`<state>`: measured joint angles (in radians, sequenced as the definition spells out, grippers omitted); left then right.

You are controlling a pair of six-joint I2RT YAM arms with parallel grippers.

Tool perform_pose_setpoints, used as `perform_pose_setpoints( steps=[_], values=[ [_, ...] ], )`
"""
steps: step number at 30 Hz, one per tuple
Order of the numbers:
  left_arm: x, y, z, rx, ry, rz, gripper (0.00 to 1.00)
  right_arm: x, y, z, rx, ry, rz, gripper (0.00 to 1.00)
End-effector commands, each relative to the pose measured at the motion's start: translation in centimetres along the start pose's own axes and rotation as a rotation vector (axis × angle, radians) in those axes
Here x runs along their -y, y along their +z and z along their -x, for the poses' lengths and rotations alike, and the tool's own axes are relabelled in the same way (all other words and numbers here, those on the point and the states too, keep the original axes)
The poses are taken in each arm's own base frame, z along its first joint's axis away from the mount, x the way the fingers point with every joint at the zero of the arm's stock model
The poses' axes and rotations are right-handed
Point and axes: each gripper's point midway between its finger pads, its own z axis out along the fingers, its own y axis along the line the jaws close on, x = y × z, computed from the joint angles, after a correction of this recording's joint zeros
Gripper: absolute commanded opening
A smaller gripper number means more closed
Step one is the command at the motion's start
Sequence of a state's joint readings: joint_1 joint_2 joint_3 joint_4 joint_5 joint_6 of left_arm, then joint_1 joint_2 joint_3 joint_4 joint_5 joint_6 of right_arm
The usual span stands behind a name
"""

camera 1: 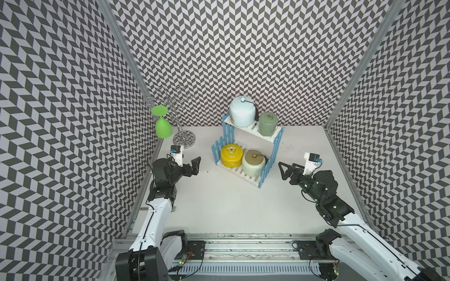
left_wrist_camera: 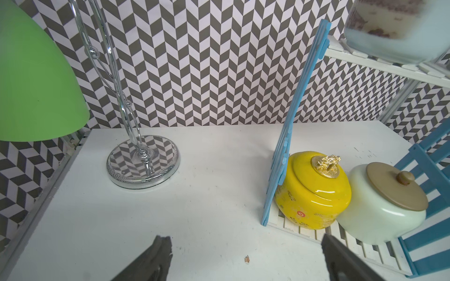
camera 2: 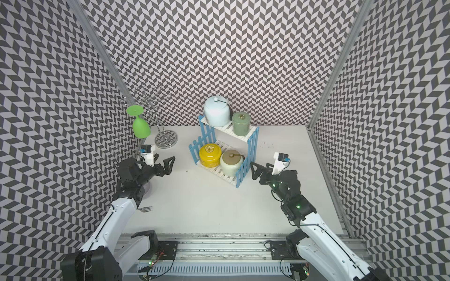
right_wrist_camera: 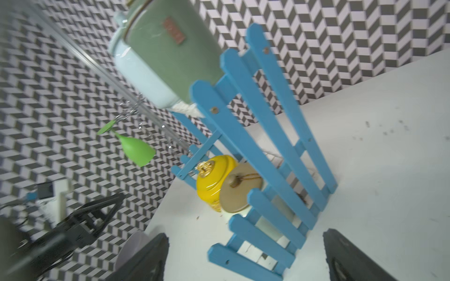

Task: Remove the tea canisters from the shelf
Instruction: Adjust the shelf at the center of the board.

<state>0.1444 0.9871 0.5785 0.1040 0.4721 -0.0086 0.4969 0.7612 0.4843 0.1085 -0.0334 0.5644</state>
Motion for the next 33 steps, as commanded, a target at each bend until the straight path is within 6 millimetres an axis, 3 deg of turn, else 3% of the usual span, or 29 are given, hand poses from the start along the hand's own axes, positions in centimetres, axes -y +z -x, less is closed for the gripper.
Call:
perform_pose_setpoints(
  steps=[1, 5, 9, 17, 25, 33],
  values=[
    [0.7, -0.5, 1.3, 0.06, 0.008, -0.022, 1.0, -2.3, 0.3, -1.0, -0.003, -0.012, 0.065, 1.0],
    [0.9, -0.1, 0.8, 0.045, 0.009, -0.013, 1.0, -4.1, 0.9, -3.2, -0.041, -0.062, 0.079, 1.0],
    [1.7, 0.6, 0.2, 0.021, 0.028, -0.027, 1.0, -4.3, 1.4, -5.1, -0.048, -0.085, 0.059, 1.0],
    [3.0, 0.8, 0.1, 0.023, 0.056, -0.044, 1.0, -2.7, 3.7, -7.8, -0.095, -0.15, -0.046, 1.0],
    [4.0, 1.1, -0.2, 0.01, 0.068, -0.067, 1.0, -0.5, 5.5, -8.9, -0.09, -0.134, -0.16, 1.0],
    [4.3, 1.2, -0.2, 0.009, 0.073, -0.069, 1.0, 0.5, 6.8, -9.7, -0.1, -0.176, -0.204, 0.99]
  ],
)
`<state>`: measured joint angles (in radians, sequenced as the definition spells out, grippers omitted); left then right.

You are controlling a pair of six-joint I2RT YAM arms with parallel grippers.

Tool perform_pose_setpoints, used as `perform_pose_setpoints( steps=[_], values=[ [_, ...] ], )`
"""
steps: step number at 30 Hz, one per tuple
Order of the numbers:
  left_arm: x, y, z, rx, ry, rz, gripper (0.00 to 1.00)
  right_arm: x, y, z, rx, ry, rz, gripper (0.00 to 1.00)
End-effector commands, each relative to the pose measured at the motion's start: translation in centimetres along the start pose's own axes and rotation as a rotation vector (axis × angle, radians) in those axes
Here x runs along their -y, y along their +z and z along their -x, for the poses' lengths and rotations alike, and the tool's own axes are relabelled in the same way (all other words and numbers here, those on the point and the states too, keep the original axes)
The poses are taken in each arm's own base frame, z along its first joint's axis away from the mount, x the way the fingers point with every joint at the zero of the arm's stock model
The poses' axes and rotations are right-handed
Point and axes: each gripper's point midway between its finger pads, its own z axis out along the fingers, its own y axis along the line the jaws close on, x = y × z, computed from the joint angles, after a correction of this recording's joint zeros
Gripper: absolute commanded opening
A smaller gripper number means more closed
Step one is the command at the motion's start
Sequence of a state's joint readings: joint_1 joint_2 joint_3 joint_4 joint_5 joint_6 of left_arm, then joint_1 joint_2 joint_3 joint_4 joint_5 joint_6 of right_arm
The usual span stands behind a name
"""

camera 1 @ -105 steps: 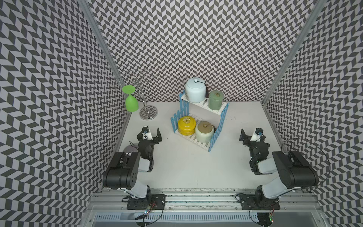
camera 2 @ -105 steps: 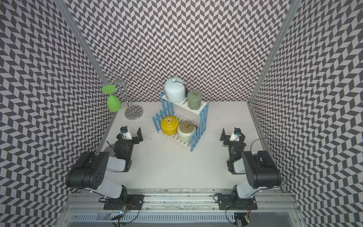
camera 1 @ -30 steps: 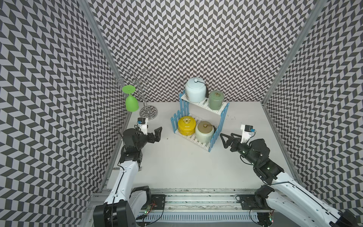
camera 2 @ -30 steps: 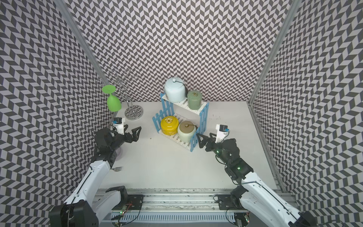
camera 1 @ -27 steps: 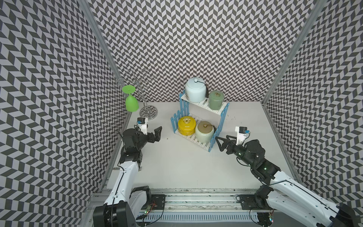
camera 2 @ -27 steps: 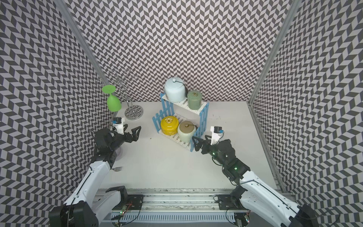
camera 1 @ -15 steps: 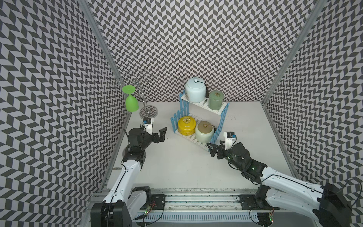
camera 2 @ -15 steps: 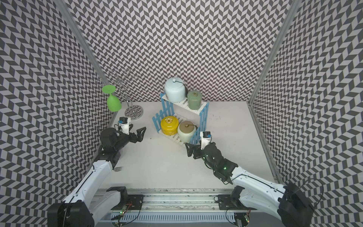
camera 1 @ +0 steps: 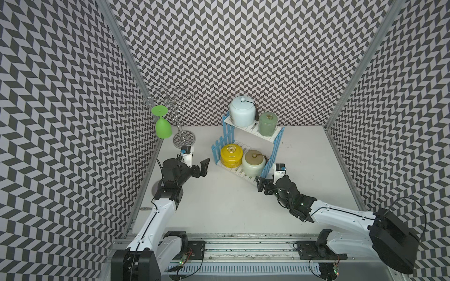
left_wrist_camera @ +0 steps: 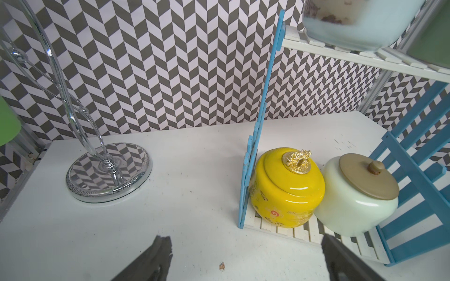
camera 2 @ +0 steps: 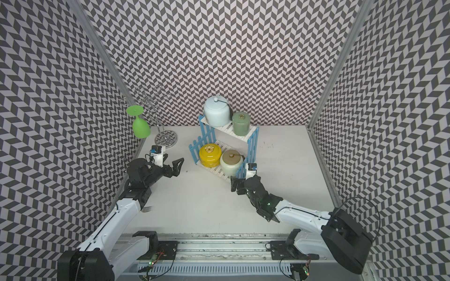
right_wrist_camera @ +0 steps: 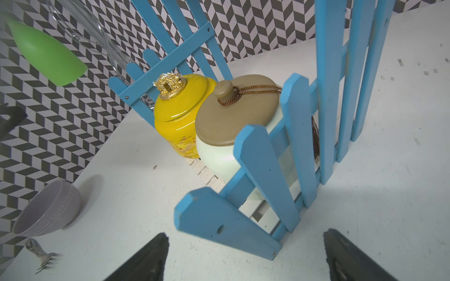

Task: Remove the tea canisters from the shelf
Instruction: Adjust the shelf at the center of the board.

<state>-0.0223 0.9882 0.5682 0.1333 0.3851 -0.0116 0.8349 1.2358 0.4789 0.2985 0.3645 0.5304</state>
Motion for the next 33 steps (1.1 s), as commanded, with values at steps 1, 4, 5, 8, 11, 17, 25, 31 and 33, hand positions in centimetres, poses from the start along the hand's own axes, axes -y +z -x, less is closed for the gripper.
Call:
perform_pose_setpoints(
  steps=[1, 4, 5, 8, 11, 17, 25, 31, 33],
  values=[
    [0.1, -0.1, 0.1, 0.012, 0.024, 0.001, 1.0, -0.4, 0.5, 2.1, 0.076, 0.013, -0.014, 0.98],
    [0.1, 0.0, 0.0, 0.009, 0.026, 0.002, 1.0, 0.3, 0.8, 2.0, 0.078, 0.006, -0.038, 0.95],
    [0.1, 0.0, 0.0, 0.009, 0.027, 0.003, 1.0, 0.6, 0.9, 1.9, 0.08, 0.008, -0.047, 0.93],
    [0.4, 0.0, 0.0, 0.008, 0.028, -0.005, 1.0, 1.5, 1.3, 2.1, 0.076, 0.024, -0.067, 0.88],
    [0.4, 0.1, -0.1, 0.002, 0.026, -0.009, 1.0, 1.9, 1.3, 2.4, 0.082, 0.015, -0.076, 0.84],
    [0.7, 0.1, 0.1, 0.0, 0.024, -0.02, 1.0, 3.3, 2.0, 2.6, 0.068, 0.015, -0.103, 0.73],
    [1.3, 0.2, 0.1, -0.002, 0.03, -0.037, 1.0, 5.5, 2.6, 3.8, 0.071, 0.01, -0.139, 0.6],
    [1.5, 0.1, 0.2, 0.001, 0.03, -0.048, 1.0, 7.0, 3.3, 5.1, 0.08, 0.0, -0.17, 0.52],
    [1.6, 0.1, 0.2, 0.001, 0.029, -0.055, 1.0, 7.4, 3.5, 5.5, 0.077, 0.005, -0.167, 0.5]
  ],
)
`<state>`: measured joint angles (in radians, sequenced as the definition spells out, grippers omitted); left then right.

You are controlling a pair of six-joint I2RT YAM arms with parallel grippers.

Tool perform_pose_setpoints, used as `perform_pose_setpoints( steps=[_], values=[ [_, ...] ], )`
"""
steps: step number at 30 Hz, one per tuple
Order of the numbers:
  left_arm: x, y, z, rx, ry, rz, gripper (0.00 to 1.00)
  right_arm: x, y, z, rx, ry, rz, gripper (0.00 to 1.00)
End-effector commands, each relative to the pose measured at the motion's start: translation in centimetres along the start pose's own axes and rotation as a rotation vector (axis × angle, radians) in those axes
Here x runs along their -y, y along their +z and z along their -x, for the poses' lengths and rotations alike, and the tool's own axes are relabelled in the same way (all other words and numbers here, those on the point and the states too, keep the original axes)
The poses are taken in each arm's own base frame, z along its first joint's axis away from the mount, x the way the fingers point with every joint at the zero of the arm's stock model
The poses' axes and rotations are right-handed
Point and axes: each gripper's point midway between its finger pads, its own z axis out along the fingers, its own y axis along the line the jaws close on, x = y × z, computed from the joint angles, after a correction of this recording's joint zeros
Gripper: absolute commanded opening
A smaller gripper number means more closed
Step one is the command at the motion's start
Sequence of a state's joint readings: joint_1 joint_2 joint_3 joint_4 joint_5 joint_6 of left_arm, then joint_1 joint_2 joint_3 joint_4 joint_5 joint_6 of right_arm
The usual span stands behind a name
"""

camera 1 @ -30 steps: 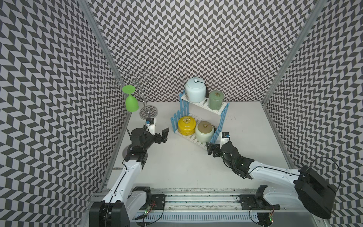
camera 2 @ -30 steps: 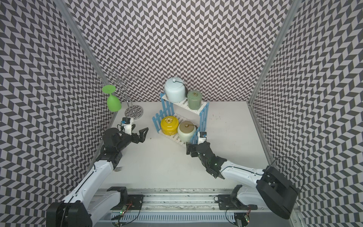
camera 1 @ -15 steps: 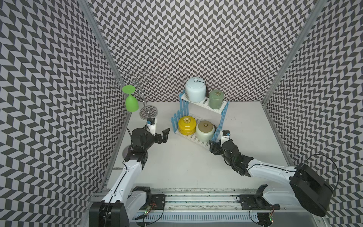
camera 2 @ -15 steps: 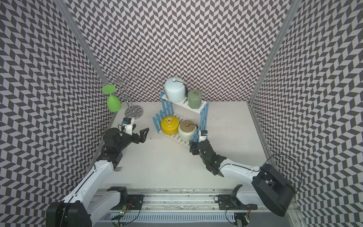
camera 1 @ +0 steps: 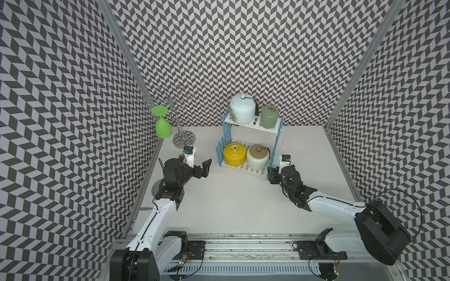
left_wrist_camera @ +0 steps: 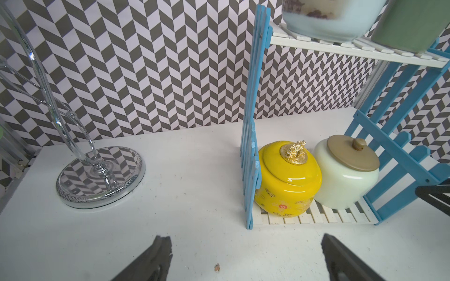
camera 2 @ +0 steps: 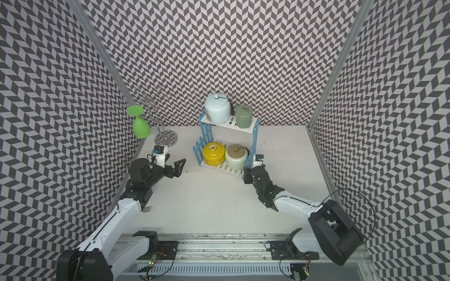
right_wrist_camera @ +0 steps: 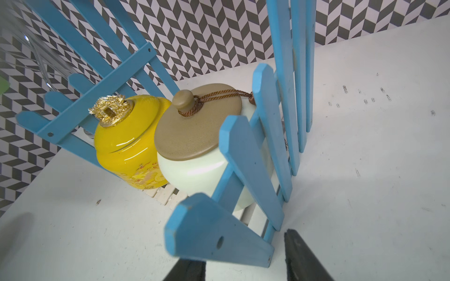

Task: Remove the tea canisters from the shelf
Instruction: Adjust the shelf at the center of the board.

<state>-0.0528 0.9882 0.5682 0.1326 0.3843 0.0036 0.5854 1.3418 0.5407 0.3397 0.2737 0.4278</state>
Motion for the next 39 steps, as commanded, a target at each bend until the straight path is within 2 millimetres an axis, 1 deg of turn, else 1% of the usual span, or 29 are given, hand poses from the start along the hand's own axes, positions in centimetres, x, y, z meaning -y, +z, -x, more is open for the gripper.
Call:
perform_pose_setpoints(
  steps=[1, 5, 9, 13, 20, 23, 28, 32, 39],
  values=[
    [0.6, -0.1, 0.2, 0.004, 0.007, -0.026, 1.0, 1.1, 0.7, 1.9, 0.046, 0.001, -0.034, 0.49],
    [0.8, -0.1, 0.3, 0.01, 0.007, -0.033, 1.0, 1.3, 1.6, 2.4, 0.046, -0.013, -0.04, 0.44],
    [0.9, -0.2, 0.2, 0.009, 0.008, -0.039, 1.0, 1.0, 2.3, 2.8, 0.051, -0.038, -0.014, 0.39],
    [1.2, -0.1, 0.2, 0.008, 0.007, -0.049, 1.0, 1.7, 3.1, 3.2, 0.043, -0.045, -0.031, 0.34],
    [1.3, -0.1, 0.2, 0.009, 0.011, -0.048, 1.0, 3.1, 3.8, 4.6, 0.053, -0.026, -0.056, 0.25],
    [1.4, -0.2, 0.3, 0.011, 0.013, -0.054, 1.0, 3.2, 4.0, 5.2, 0.062, -0.034, -0.058, 0.23],
    [1.8, -0.2, 0.2, 0.011, 0.02, -0.064, 1.0, 3.4, 4.6, 5.2, 0.053, -0.031, -0.058, 0.2],
    [1.9, -0.2, 0.1, 0.013, 0.023, -0.07, 1.0, 3.1, 5.0, 5.3, 0.047, -0.051, -0.048, 0.14],
    [2.5, -0.3, 0.2, 0.015, 0.027, -0.091, 1.0, 3.0, 5.3, 5.4, 0.041, -0.048, -0.048, 0.1]
  ],
)
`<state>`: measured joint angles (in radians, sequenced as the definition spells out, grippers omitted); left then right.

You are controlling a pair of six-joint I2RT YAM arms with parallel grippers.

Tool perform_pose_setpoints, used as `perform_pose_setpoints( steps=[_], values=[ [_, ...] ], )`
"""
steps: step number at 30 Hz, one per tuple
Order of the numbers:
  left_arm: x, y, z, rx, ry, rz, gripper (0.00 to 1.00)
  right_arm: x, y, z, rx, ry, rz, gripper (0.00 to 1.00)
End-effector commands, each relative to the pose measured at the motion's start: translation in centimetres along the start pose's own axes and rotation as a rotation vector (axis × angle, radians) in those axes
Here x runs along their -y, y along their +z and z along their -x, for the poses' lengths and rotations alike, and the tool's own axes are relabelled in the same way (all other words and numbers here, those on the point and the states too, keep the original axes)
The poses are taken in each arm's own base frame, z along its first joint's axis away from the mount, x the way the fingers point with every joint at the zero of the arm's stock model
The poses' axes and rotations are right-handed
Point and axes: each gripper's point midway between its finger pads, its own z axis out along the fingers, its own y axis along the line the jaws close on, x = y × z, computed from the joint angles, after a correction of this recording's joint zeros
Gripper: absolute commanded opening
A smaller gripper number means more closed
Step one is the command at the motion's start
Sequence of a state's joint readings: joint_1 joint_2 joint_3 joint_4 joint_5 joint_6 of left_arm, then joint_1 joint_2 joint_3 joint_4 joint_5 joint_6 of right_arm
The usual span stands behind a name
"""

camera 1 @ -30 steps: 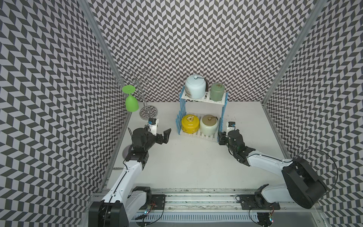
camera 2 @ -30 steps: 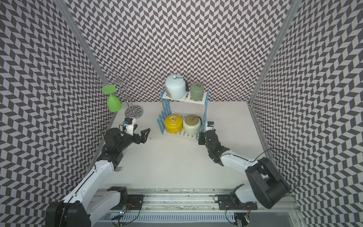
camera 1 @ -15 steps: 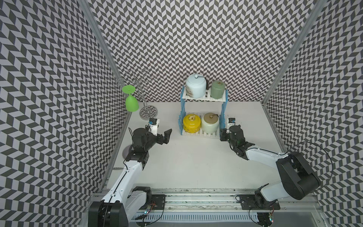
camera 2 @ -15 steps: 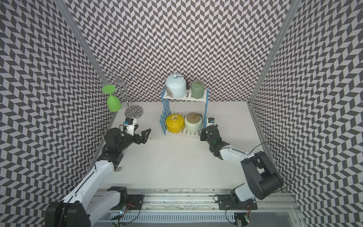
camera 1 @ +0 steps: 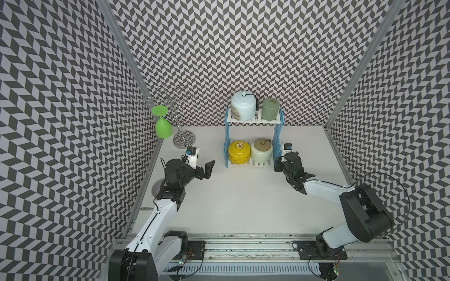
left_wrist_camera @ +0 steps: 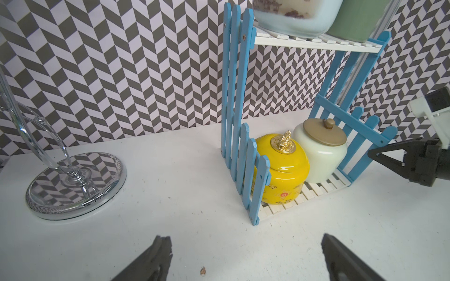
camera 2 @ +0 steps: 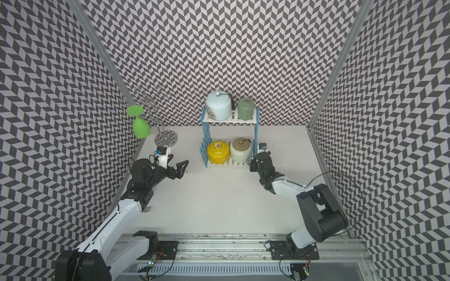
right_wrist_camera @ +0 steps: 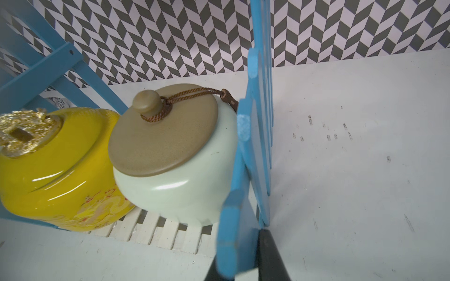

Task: Remove the tea canisters from the shelf
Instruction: Adjust the shelf at the center of the board.

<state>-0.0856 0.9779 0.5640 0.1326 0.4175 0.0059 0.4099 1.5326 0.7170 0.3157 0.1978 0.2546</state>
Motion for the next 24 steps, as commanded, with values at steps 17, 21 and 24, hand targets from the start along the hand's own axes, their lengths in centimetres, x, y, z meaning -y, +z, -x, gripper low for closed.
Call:
perform_pose_setpoints(
  steps=[17, 21, 24],
  values=[
    [1.5, -0.8, 1.1, 0.044, 0.07, -0.046, 1.0, -0.8, -5.0, 5.6, 0.113, 0.066, 0.055, 0.66],
    [1.5, -1.2, 2.2, 0.059, 0.084, -0.037, 1.0, -0.5, -7.5, 7.5, 0.163, 0.059, 0.049, 0.73],
    [1.5, -1.4, 2.7, 0.068, 0.091, -0.029, 1.0, -0.5, -9.5, 9.5, 0.229, 0.038, 0.052, 0.8]
  ],
)
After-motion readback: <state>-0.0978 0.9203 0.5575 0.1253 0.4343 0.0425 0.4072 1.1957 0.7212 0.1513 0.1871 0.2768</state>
